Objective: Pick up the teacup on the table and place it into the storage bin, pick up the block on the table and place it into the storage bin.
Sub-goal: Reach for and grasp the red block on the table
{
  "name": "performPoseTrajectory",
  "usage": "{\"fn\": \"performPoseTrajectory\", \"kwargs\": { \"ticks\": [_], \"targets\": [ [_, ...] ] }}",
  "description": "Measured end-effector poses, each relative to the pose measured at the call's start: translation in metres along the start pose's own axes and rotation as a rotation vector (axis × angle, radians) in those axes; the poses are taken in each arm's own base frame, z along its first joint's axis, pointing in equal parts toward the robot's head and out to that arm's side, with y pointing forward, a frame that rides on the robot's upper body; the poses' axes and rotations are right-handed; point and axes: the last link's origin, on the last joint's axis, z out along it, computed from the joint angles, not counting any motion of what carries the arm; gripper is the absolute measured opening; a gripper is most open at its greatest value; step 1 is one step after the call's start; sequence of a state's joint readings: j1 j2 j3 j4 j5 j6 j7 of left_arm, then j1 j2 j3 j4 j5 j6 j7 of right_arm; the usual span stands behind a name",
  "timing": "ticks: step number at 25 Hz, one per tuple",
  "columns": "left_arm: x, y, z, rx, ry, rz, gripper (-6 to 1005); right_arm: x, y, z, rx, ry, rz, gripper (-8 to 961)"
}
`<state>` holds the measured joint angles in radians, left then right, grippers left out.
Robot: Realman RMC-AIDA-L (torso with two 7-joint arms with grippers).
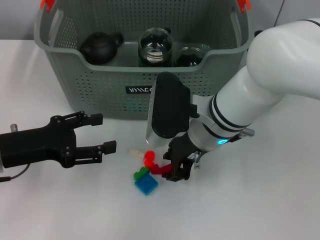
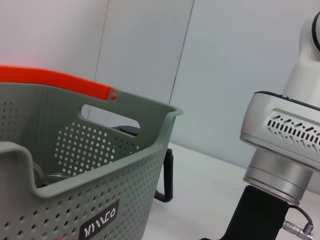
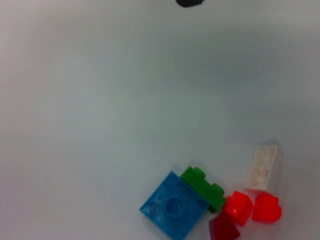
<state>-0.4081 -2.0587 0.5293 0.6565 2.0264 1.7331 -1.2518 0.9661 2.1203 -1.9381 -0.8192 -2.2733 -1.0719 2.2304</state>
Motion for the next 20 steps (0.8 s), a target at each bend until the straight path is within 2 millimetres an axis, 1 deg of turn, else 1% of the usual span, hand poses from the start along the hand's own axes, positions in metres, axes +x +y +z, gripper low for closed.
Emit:
{"fn": "performPoseTrajectory", "kwargs": {
  "ticks": [12,20],
  "targets": [
    [0.0,-0.0001,-0.0001,0.001,0.001,0.0,862,0.001,-0.0003,0.0014,0.008,-0.002,0.0,352],
    [0.0003,-0.0001,-0.0002,0.001,0.003,0.0,862,0.0032,0.0013,0.0021,-0.001,0.005,0.002,354]
  ]
}}
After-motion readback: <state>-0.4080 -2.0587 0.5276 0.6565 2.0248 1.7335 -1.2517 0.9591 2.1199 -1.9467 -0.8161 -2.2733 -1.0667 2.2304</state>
